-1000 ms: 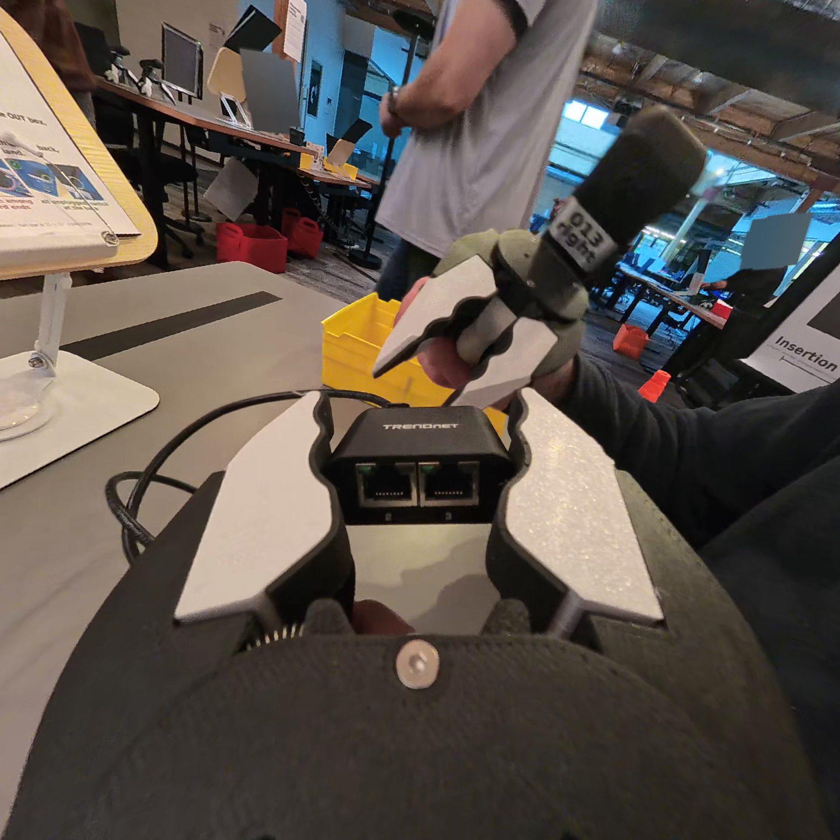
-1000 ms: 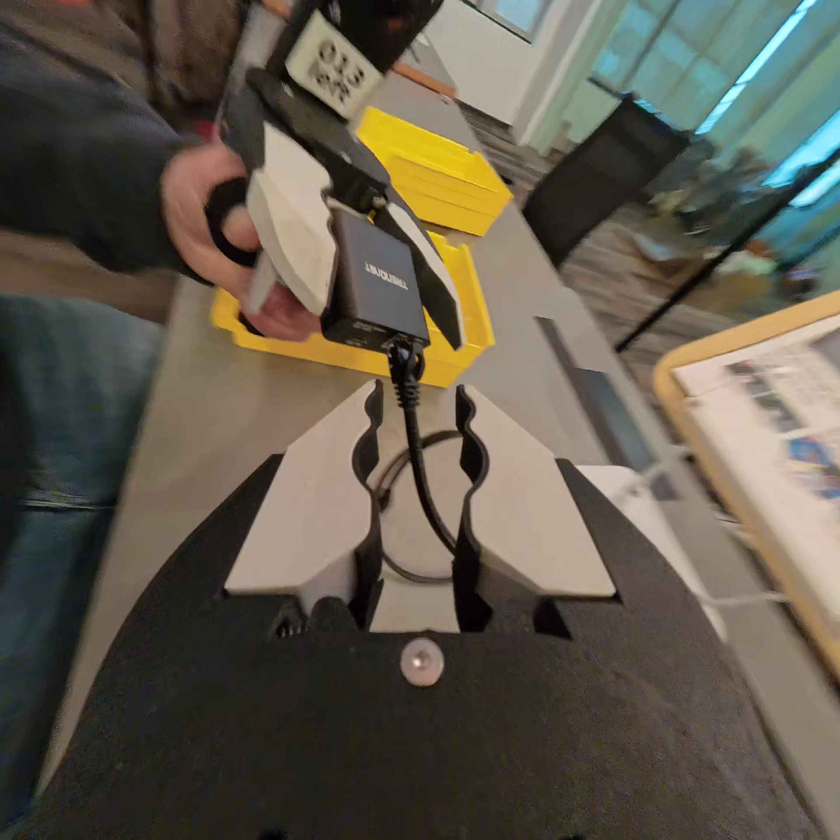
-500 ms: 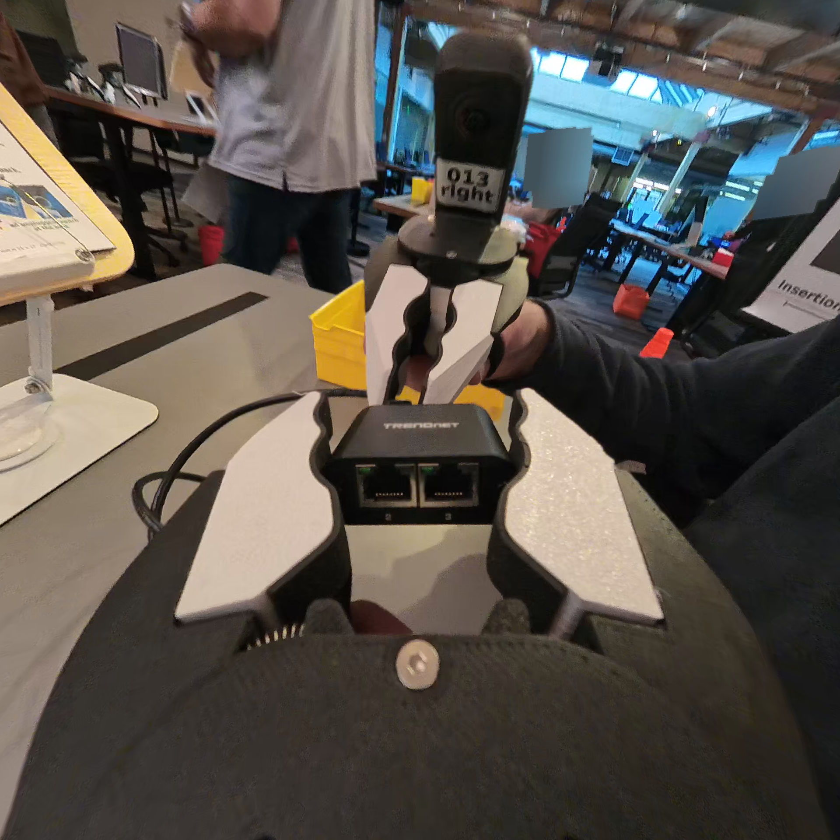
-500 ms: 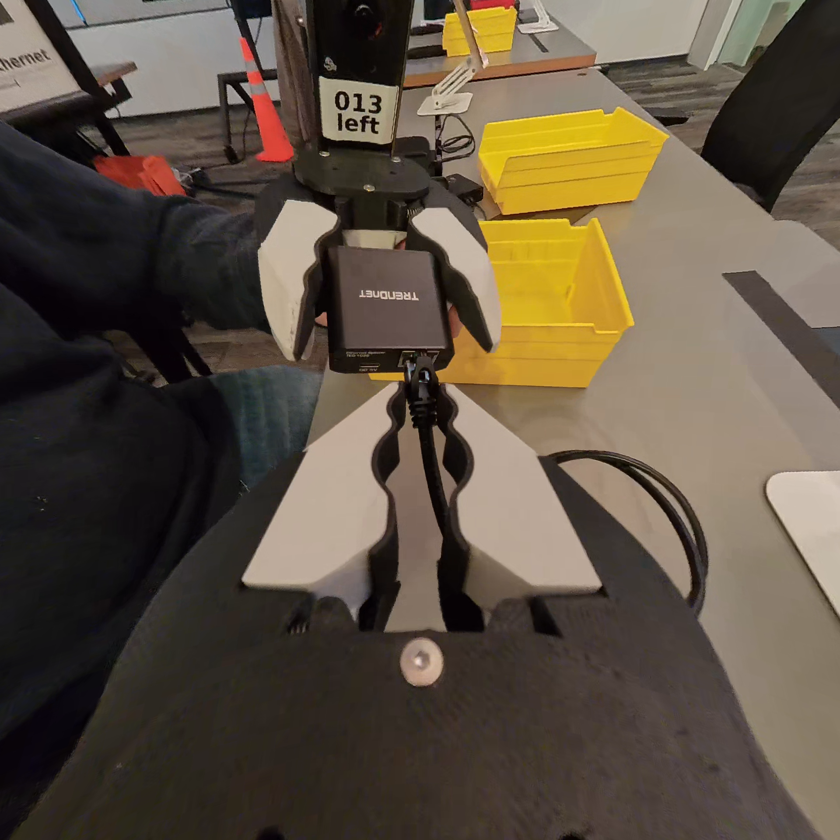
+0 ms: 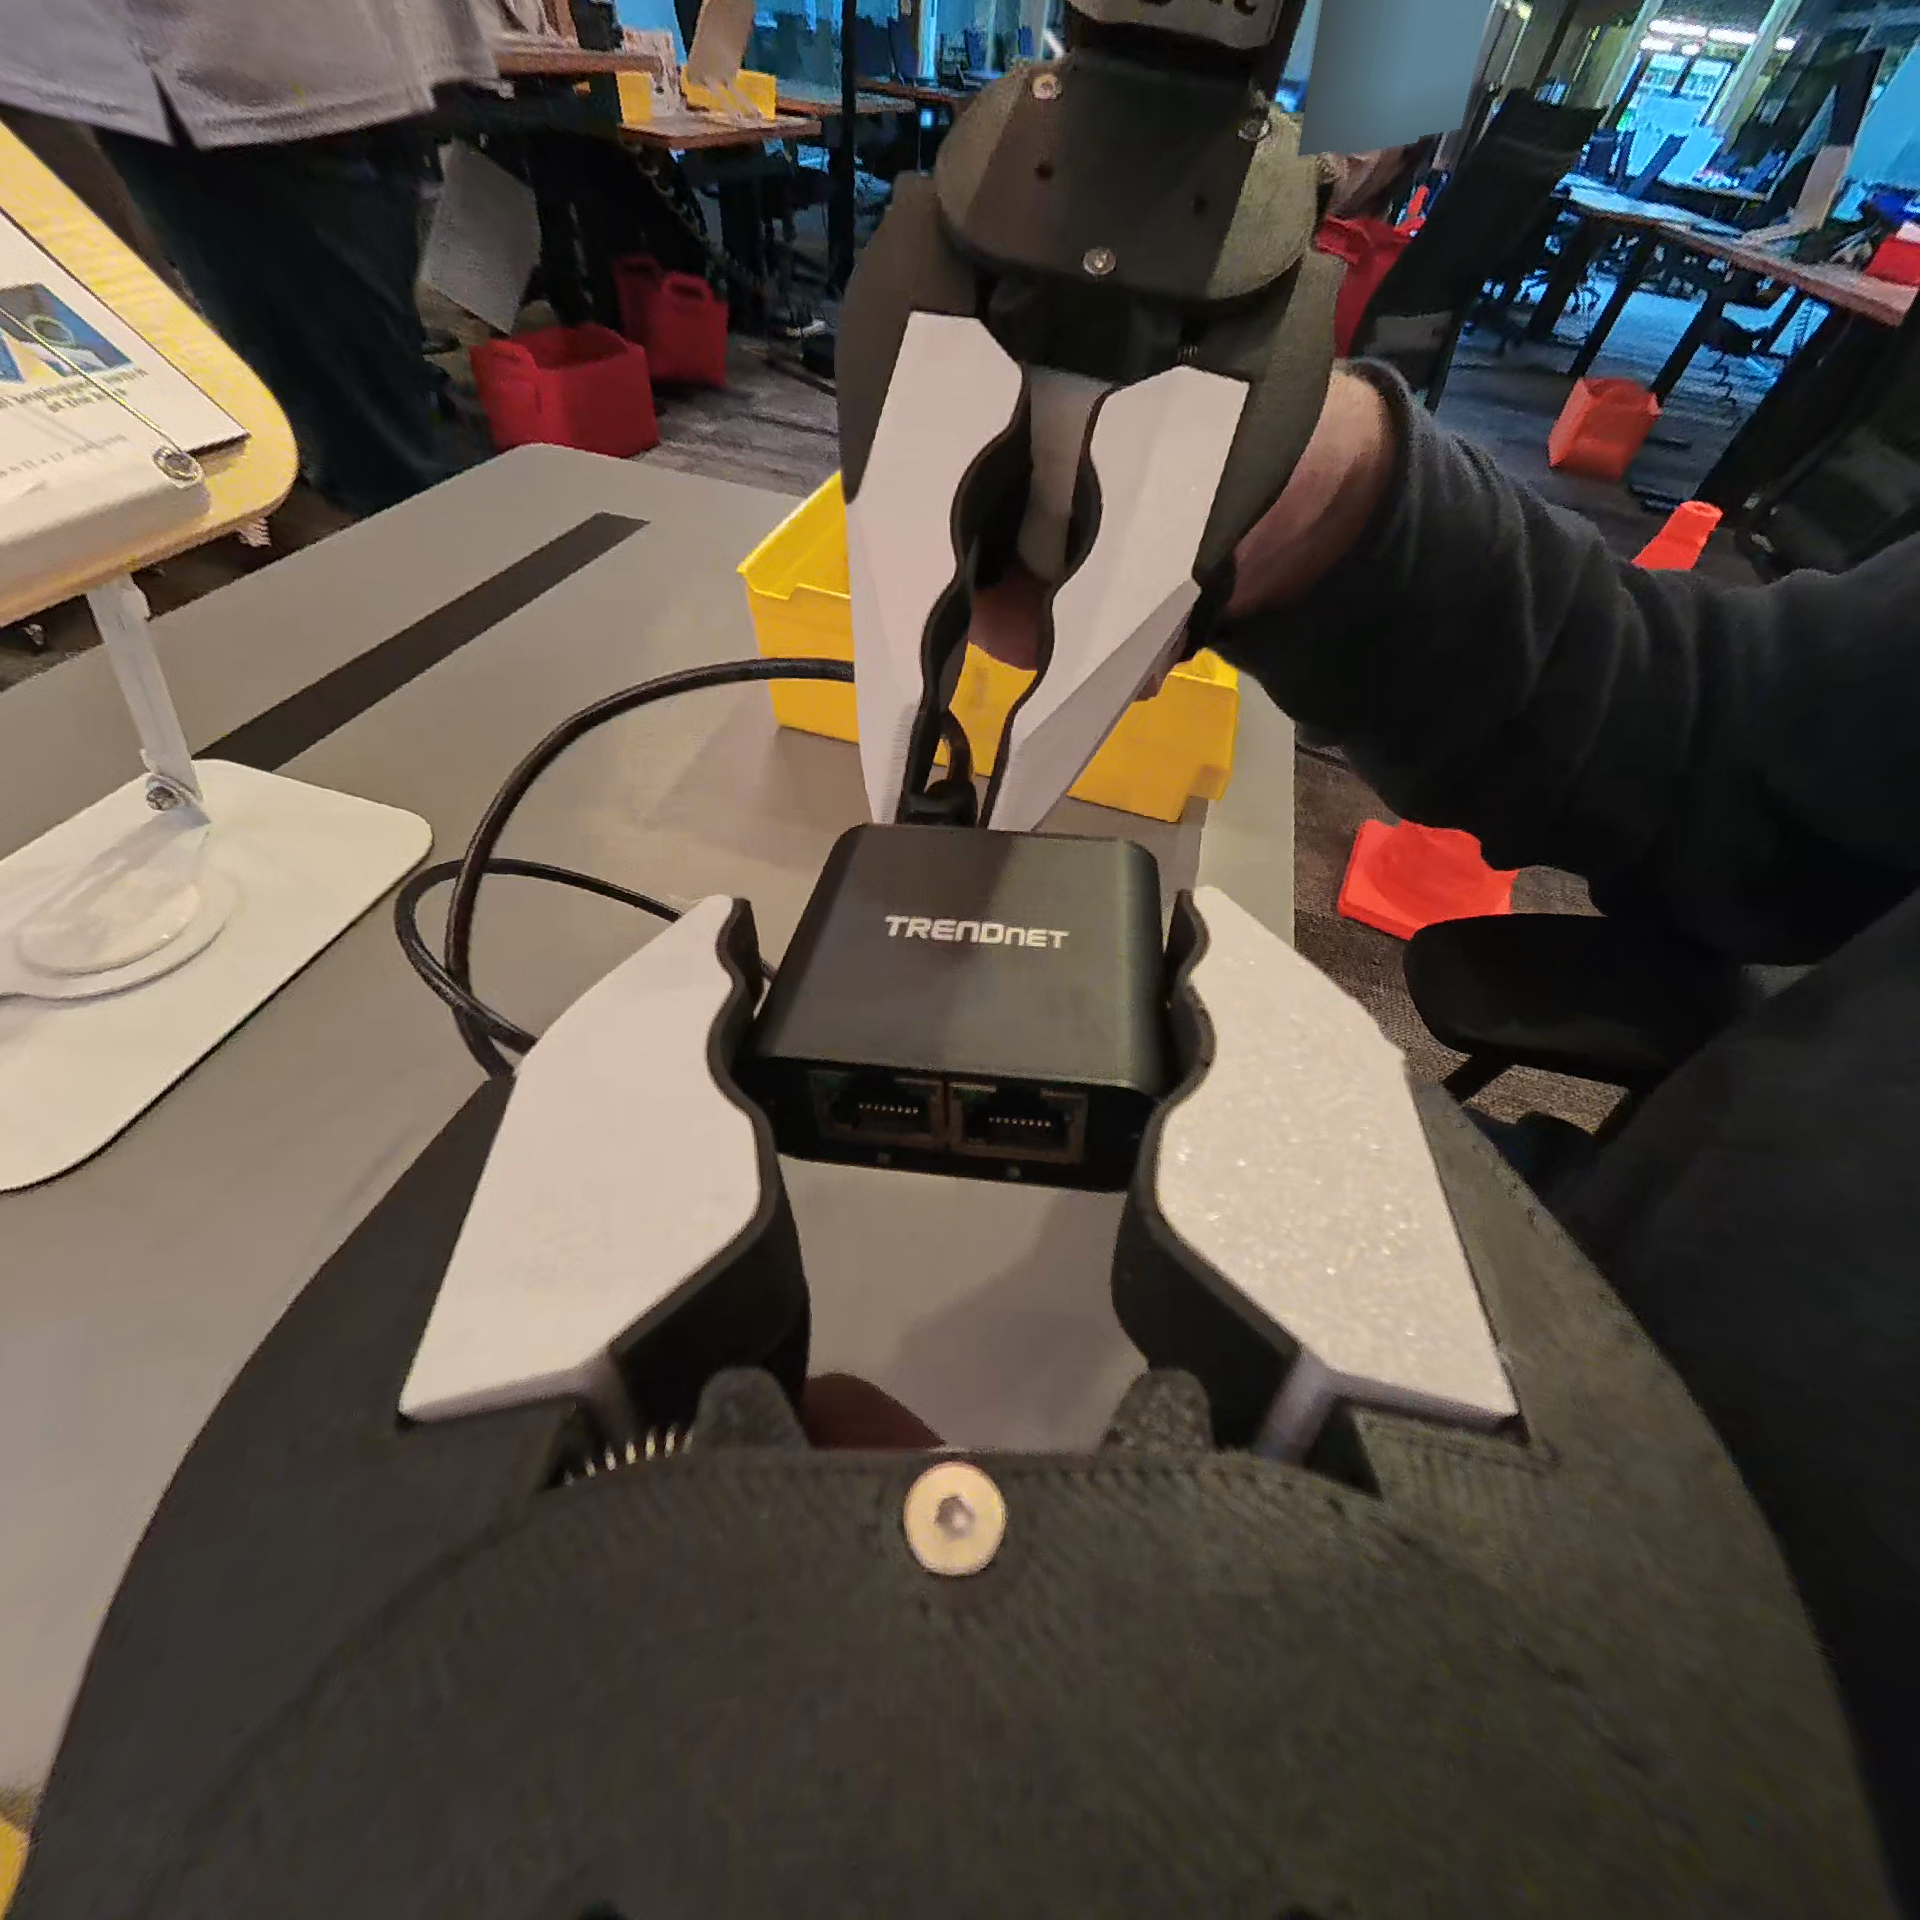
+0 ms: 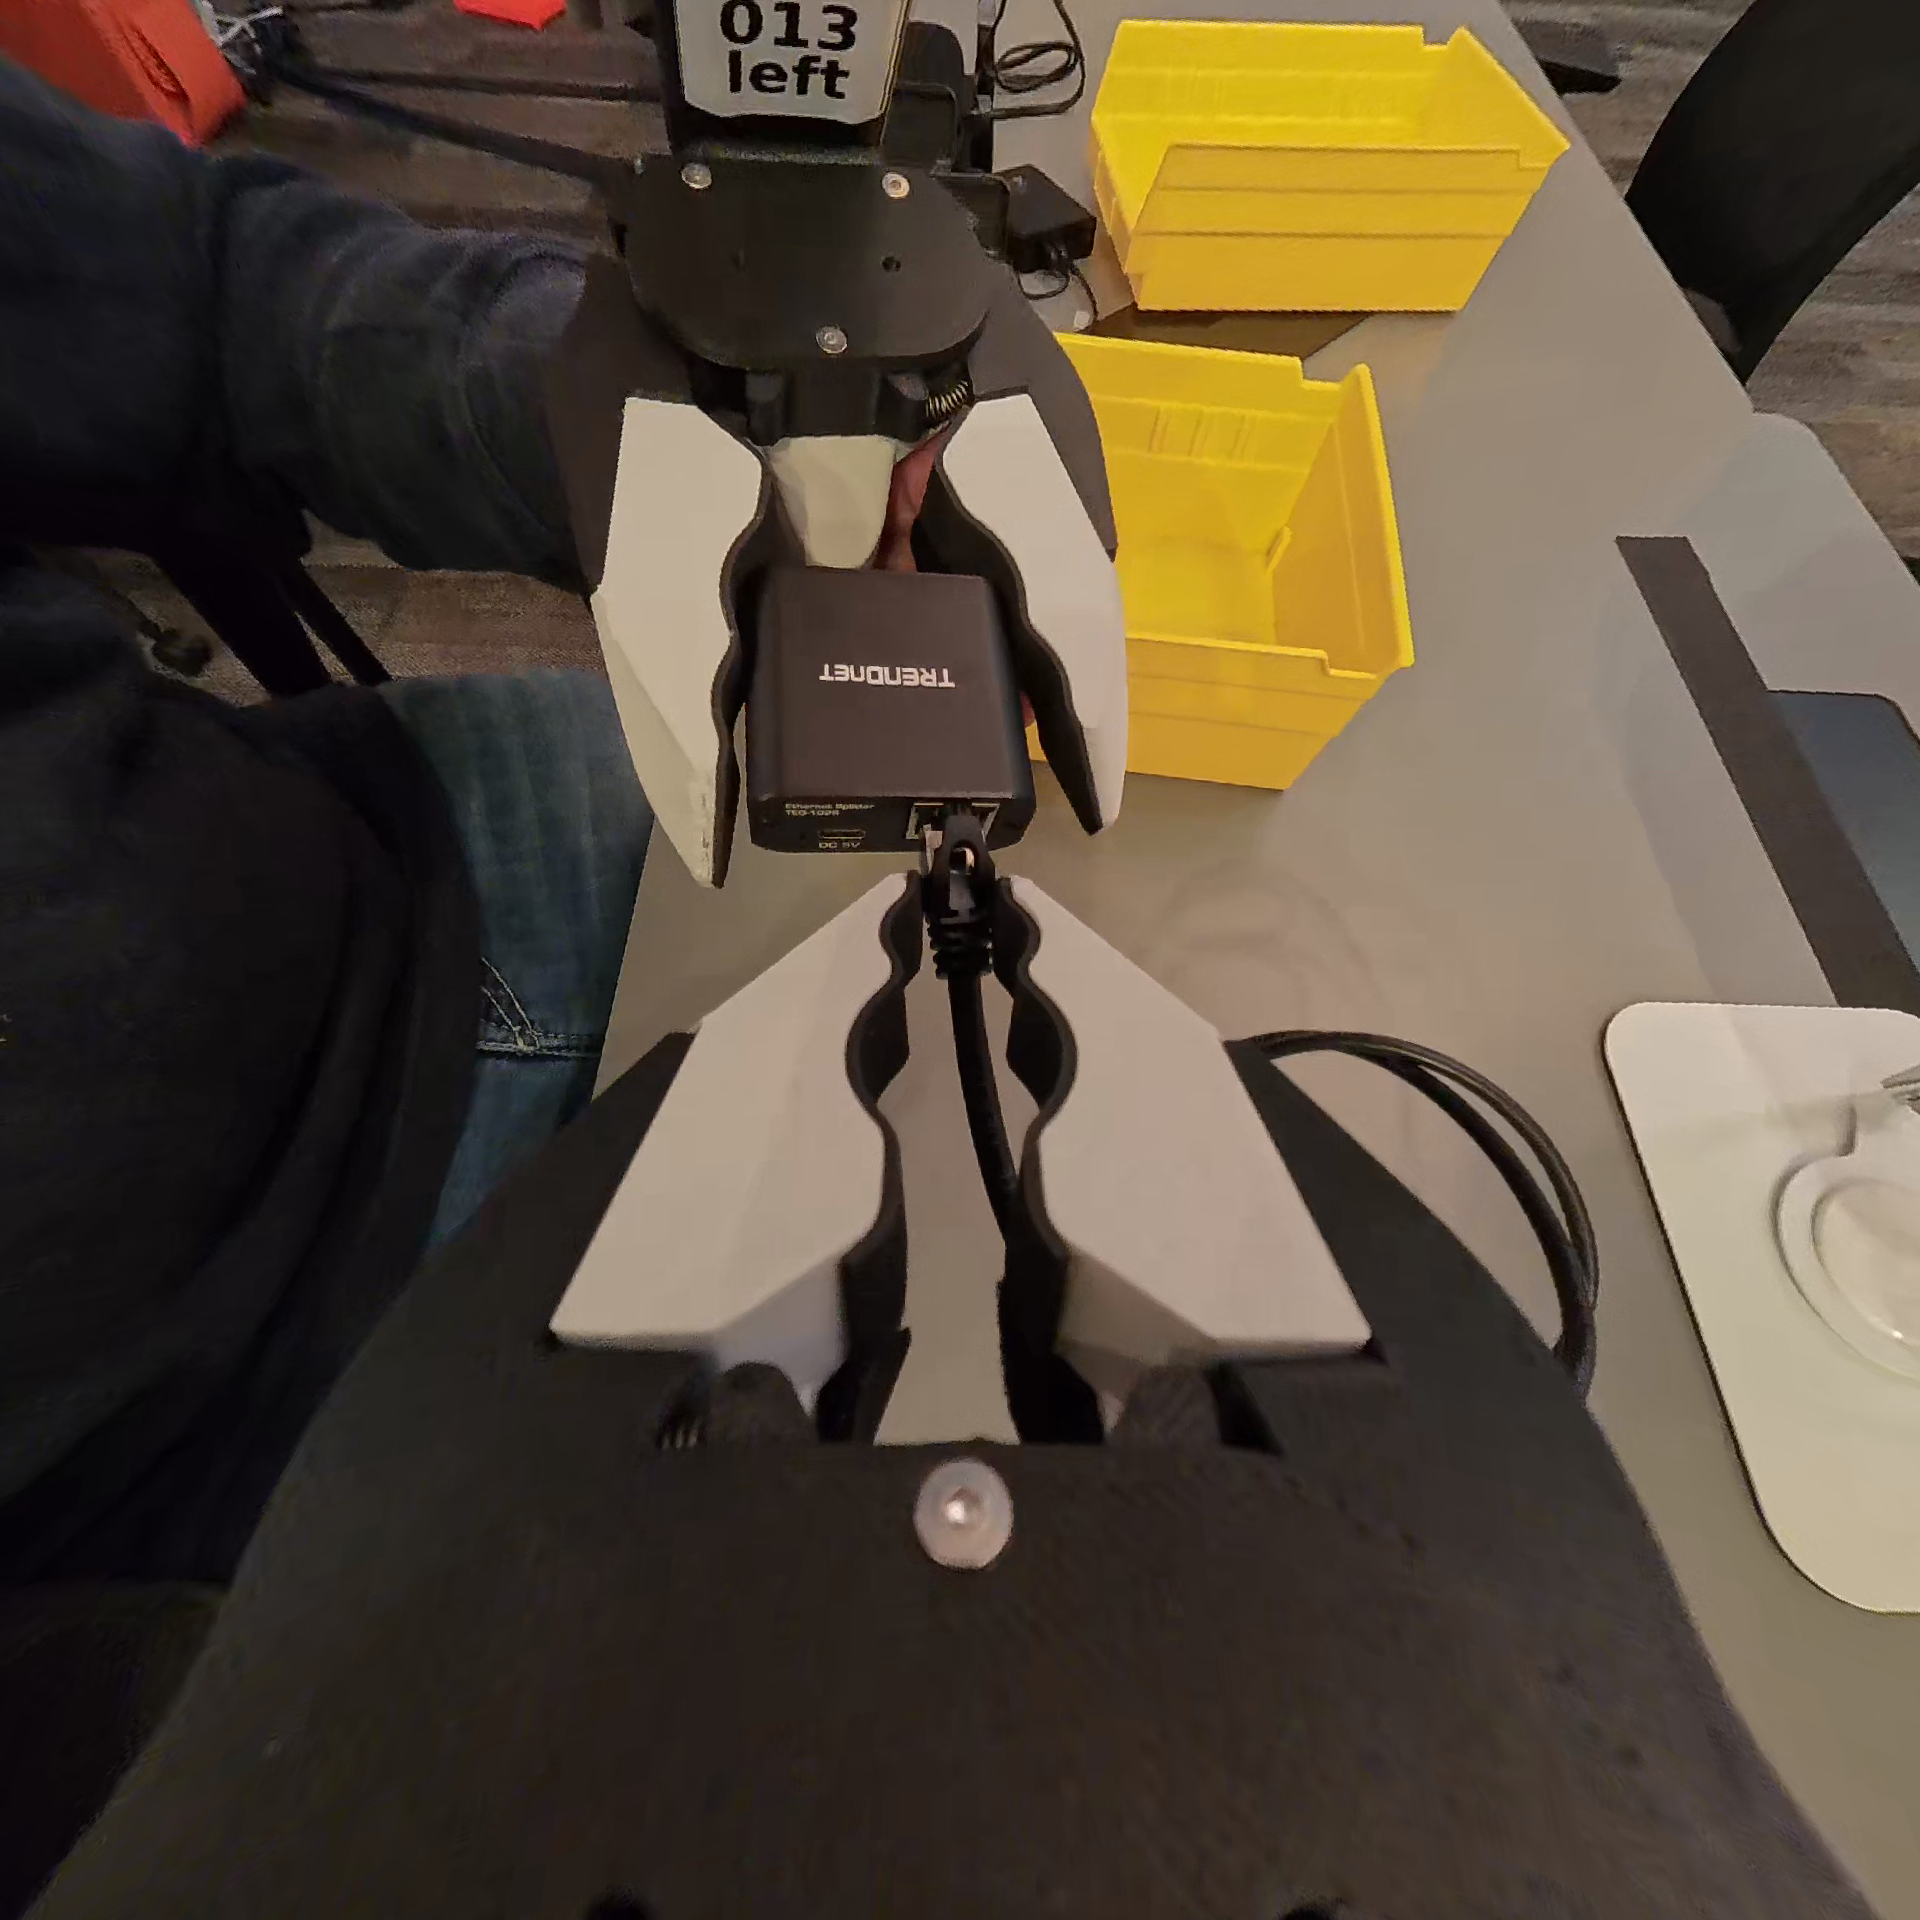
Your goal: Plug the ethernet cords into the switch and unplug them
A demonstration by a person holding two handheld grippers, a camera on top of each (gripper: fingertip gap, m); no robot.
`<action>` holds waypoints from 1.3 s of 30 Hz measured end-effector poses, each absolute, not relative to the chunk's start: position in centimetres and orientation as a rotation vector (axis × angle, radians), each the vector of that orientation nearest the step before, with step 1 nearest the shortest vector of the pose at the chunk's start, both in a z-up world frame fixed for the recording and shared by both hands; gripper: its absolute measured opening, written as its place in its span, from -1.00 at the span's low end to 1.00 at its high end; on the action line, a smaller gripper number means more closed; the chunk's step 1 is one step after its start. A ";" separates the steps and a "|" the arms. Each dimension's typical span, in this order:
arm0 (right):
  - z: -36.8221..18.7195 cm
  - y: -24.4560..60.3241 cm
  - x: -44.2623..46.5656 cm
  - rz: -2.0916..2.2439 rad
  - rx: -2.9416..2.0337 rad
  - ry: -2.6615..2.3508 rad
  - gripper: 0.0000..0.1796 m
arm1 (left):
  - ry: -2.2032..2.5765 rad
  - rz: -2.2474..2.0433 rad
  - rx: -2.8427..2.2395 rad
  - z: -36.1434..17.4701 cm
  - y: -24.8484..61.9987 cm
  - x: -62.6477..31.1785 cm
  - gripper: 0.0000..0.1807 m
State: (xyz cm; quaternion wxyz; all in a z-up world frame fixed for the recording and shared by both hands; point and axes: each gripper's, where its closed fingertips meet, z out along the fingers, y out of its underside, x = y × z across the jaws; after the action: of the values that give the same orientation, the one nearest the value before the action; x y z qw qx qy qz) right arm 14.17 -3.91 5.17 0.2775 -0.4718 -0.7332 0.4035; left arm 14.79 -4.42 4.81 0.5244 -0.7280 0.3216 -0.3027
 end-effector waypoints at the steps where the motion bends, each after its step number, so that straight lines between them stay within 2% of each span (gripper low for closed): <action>1: 5.1 -3.9 14.2 1.083 -1.265 -1.970 -0.87 | 0.764 -0.727 -1.743 4.8 -4.4 14.8 -0.18; 11: 4.9 -3.3 13.9 1.136 -1.250 -1.833 -0.85 | 0.610 -0.832 -1.711 5.3 -3.8 14.7 -0.18; 15: 6.0 -2.5 14.2 1.090 -1.214 -1.725 -0.74 | 0.563 -0.850 -1.707 5.4 -3.5 14.5 -0.18; 21: 7.5 -1.7 15.3 0.827 -1.082 -1.651 -0.68 | 0.477 -0.916 -1.689 5.9 -3.1 14.0 -0.18; 28: 6.6 -1.7 14.8 0.182 -0.719 -1.758 -0.70 | 0.418 -0.962 -1.672 6.5 -3.1 13.9 -0.18; 39: 6.6 -2.6 12.9 -0.060 -0.489 -1.748 -0.84 | 0.402 -0.990 -1.665 6.8 -3.2 13.9 -0.18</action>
State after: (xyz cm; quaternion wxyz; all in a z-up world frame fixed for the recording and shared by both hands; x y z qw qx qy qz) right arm 12.89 -2.56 6.62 0.6152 -0.2121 -0.7589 -0.0262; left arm 13.90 -3.15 6.81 0.5493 -0.7032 0.1699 -0.4182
